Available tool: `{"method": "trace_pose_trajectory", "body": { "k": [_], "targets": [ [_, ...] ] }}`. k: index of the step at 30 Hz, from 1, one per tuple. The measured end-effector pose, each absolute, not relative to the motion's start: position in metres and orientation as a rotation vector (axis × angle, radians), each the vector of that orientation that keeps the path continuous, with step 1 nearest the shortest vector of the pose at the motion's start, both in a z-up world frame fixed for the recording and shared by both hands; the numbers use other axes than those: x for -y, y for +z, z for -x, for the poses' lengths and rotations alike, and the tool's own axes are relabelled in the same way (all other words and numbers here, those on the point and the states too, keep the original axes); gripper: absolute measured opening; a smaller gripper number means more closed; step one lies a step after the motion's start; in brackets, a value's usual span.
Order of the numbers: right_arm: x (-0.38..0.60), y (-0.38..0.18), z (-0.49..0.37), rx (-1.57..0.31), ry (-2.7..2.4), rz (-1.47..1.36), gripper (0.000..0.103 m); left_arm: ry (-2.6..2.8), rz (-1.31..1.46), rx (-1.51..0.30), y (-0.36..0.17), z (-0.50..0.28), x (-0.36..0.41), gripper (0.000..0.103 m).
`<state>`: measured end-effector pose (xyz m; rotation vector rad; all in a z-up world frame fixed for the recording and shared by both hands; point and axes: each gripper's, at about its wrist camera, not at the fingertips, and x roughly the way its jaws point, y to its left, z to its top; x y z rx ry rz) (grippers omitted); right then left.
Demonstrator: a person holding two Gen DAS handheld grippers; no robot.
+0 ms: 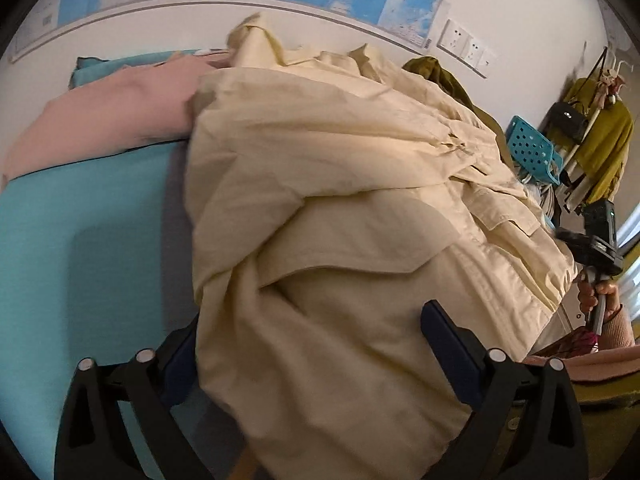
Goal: Fold large clothes
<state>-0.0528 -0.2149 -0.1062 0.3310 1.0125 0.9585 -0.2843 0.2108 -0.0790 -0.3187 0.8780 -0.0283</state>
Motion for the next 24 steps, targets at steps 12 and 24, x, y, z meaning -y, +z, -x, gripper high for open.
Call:
{"method": "trace_pose_trajectory", "body": {
  "k": [12,24],
  "targets": [
    [0.260,-0.052,0.092,-0.898,0.989,-0.329,0.004,-0.023,0.449,-0.877,-0.054,0.309,-0.225,0.040],
    [0.259,-0.103,0.092,-1.064,1.019,-0.387,0.074,-0.067,0.435,-0.904,-0.071,0.306,-0.215,0.092]
  ]
}}
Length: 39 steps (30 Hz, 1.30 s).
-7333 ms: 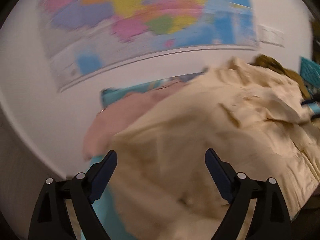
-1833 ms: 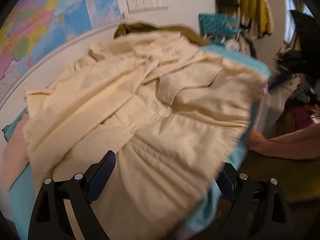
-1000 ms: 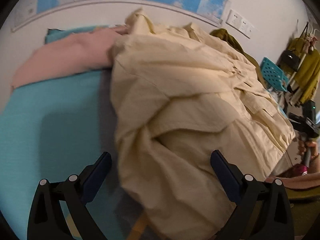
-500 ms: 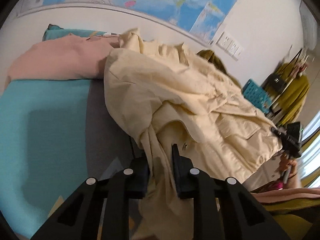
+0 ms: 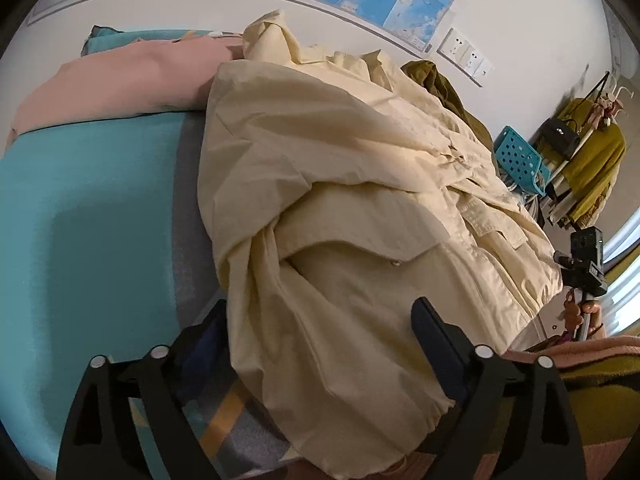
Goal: Fold large clothes
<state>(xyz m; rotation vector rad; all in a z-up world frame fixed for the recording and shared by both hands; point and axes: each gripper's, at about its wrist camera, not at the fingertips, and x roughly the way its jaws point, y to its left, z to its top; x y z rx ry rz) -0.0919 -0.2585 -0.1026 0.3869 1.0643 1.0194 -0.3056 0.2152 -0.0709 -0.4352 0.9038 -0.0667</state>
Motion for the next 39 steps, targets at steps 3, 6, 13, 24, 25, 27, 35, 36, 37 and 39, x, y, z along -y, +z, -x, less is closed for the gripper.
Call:
{"method": "trace_pose_trajectory", "body": {
  "k": [3,6,13,24,25,27,35,36,37,39],
  "targets": [
    [0.247,-0.103,0.098,-1.043,1.068,-0.370,0.073,-0.109,0.437,-0.899,-0.076,0.309,-0.208,0.096],
    [0.242,-0.100,0.099,-1.033,1.111,-0.382,0.055,-0.127,0.409,-0.909,-0.076,0.306,-0.199,0.090],
    [0.231,-0.104,0.100,-1.037,1.151,-0.425,0.059,-0.127,0.438,-0.910,-0.081,0.304,-0.199,0.076],
    [0.243,-0.058,0.109,-0.862,1.225,-0.538,0.015,-0.086,0.489,-0.828,-0.048,0.312,-0.200,0.029],
    [0.245,-0.051,0.111,-0.835,1.244,-0.546,0.015,-0.106,0.498,-0.799,-0.039,0.316,-0.199,0.029],
    [0.243,-0.047,0.113,-0.838,1.226,-0.498,0.016,-0.129,0.486,-0.780,-0.031,0.320,-0.198,0.030],
    [0.241,-0.110,0.109,-1.070,1.156,-0.500,0.058,-0.165,0.506,-0.903,-0.082,0.310,-0.203,0.070],
    [0.240,-0.114,0.111,-1.081,1.160,-0.503,0.059,-0.183,0.524,-0.899,-0.082,0.311,-0.205,0.073],
    [0.238,-0.118,0.114,-1.090,1.165,-0.507,0.059,-0.180,0.529,-0.897,-0.081,0.312,-0.206,0.072],
    [0.233,-0.114,0.118,-1.076,1.190,-0.502,0.050,-0.163,0.505,-0.912,-0.076,0.309,-0.202,0.057]
  ]
}}
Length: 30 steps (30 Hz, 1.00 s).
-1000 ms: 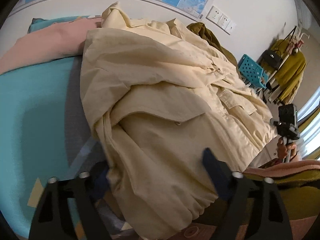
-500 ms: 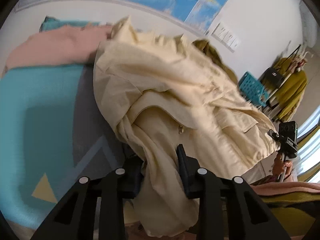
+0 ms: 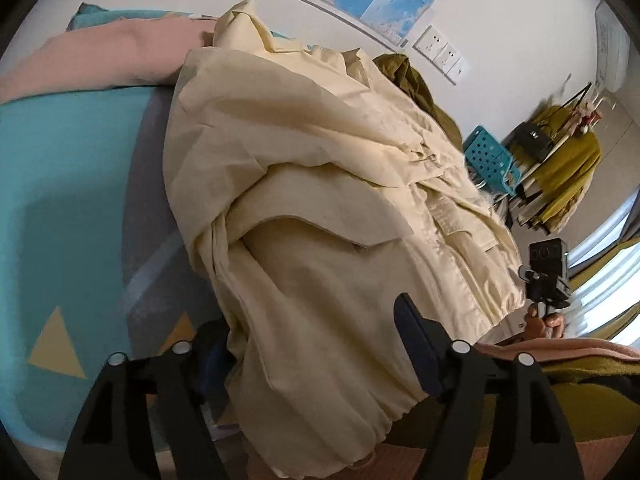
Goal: Fold large clothes
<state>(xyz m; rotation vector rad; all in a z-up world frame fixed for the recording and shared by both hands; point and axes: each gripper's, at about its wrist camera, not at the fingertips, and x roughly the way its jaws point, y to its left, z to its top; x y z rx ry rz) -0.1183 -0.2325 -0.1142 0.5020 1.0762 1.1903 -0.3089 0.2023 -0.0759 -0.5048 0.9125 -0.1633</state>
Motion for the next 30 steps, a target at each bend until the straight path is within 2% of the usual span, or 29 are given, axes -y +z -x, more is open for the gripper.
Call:
{"method": "trace_pose_trajectory", "body": {
  "k": [1,2,3,4,10,16,30],
  "targets": [
    [0.233,-0.110,0.119,-1.060,1.209,-0.521,0.034,-0.138,0.490,-0.924,-0.073,0.306,-0.201,0.046],
    [0.236,-0.105,0.119,-1.042,1.214,-0.531,0.025,-0.131,0.498,-0.922,-0.074,0.307,-0.202,0.042],
    [0.238,-0.096,0.118,-1.005,1.218,-0.546,0.019,-0.121,0.515,-0.912,-0.069,0.307,-0.205,0.035],
    [0.241,-0.088,0.118,-0.975,1.224,-0.560,0.017,-0.120,0.534,-0.893,-0.064,0.309,-0.208,0.033],
    [0.237,-0.032,0.109,-0.839,1.239,-0.565,0.014,-0.117,0.568,-0.818,-0.034,0.310,-0.218,0.029],
    [0.236,-0.002,0.081,-0.781,1.218,-0.602,0.014,-0.099,0.610,-0.783,-0.005,0.300,-0.240,0.026],
    [0.224,0.021,0.034,-0.765,1.167,-0.646,0.014,-0.048,0.523,-0.781,0.034,0.256,-0.243,0.021]
  ]
}}
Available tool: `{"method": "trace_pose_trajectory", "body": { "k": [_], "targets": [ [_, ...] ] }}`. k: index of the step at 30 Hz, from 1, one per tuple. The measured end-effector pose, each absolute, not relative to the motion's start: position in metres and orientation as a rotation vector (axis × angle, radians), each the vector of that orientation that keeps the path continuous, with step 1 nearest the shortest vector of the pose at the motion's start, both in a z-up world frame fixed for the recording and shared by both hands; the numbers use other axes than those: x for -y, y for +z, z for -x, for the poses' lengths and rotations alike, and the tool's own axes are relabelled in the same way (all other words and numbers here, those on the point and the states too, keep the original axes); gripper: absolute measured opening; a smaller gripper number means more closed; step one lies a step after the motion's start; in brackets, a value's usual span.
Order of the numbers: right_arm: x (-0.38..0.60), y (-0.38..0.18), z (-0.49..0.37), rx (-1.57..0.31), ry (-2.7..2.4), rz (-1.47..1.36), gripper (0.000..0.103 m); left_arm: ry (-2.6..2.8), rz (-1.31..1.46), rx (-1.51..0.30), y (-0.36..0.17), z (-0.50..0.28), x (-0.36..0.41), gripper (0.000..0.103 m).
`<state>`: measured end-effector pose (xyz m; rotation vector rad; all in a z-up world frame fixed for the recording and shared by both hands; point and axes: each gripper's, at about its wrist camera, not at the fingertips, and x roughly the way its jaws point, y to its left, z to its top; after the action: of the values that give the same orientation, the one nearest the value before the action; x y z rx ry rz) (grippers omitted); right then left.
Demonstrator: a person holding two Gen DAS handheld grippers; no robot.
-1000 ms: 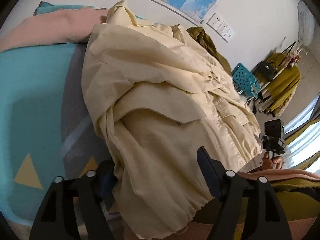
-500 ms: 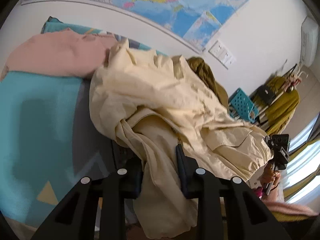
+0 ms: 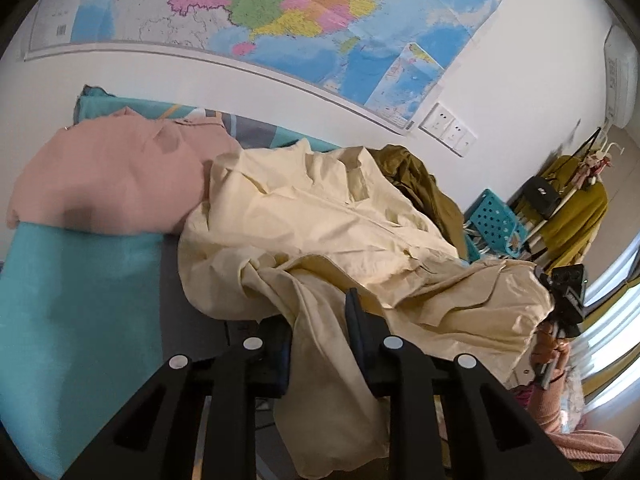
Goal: Fold large clothes
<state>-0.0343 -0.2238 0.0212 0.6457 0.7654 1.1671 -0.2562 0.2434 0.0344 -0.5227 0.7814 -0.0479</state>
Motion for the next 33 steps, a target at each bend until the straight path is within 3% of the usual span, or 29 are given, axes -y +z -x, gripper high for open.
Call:
{"method": "trace_pose_trajectory", "body": {
  "k": [33],
  "targets": [
    [0.176,0.032,-0.109,-0.906,1.009,-0.716,0.014,0.084,0.446,-0.865,0.079,0.118,-0.301,0.013]
  ]
}}
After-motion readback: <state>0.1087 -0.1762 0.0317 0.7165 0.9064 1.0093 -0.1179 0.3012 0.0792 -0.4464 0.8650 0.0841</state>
